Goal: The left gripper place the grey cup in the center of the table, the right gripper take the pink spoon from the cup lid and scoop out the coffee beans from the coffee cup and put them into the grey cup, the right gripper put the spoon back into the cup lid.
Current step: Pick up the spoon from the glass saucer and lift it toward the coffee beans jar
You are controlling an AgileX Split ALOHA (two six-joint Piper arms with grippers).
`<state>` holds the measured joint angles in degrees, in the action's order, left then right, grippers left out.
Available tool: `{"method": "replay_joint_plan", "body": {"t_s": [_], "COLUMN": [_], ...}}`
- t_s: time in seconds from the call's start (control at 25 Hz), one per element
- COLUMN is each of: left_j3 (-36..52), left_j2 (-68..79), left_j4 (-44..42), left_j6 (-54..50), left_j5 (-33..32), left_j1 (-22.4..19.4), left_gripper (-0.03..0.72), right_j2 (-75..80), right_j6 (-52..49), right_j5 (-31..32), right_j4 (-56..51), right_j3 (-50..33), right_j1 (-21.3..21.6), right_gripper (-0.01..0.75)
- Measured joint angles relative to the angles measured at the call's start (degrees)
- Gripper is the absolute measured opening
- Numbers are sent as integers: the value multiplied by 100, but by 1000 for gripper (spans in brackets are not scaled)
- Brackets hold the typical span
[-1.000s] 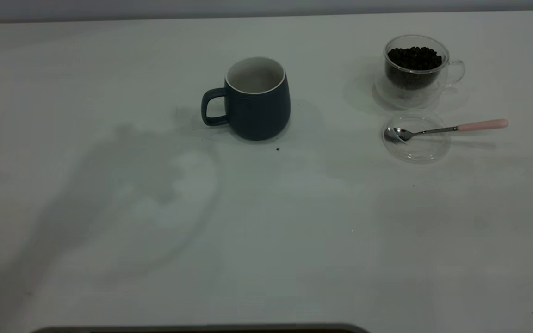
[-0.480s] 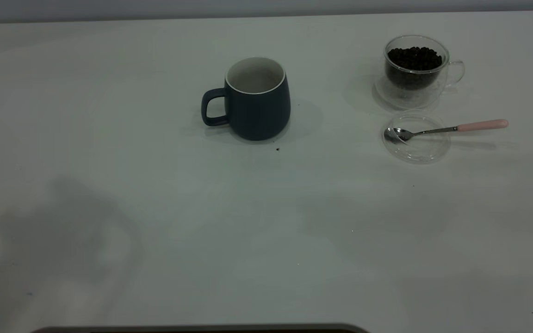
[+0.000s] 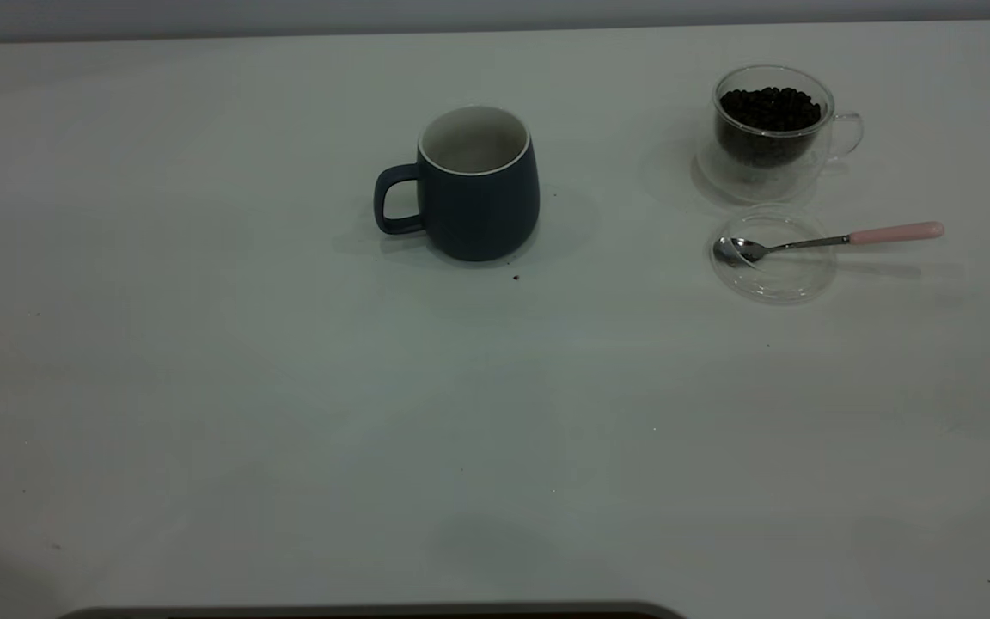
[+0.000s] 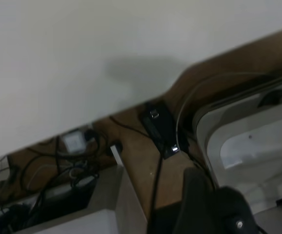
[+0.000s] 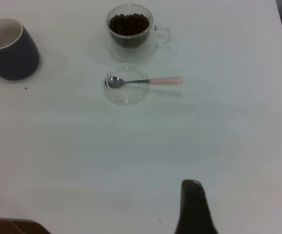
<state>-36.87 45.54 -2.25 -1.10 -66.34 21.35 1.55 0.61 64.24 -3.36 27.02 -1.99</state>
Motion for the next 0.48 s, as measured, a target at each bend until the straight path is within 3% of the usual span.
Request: {"method": "replay_joint_plan", "body": {"t_s": [0.24,0.48], "left_j3": [799,905], "left_j2": [-1403,-2579], "left_j4": [0,-65], "left_j6": [-6,-22], "left_j5": [306,272], "left_j1": [0,0], "left_gripper": [567,567], "right_j2": [0,0], "right_j6": [0,0], "right_j5": [0,0], "right_j4": [0,0], "right_j3": [0,0], "right_j1": [0,0], "right_gripper": [557,557]}}
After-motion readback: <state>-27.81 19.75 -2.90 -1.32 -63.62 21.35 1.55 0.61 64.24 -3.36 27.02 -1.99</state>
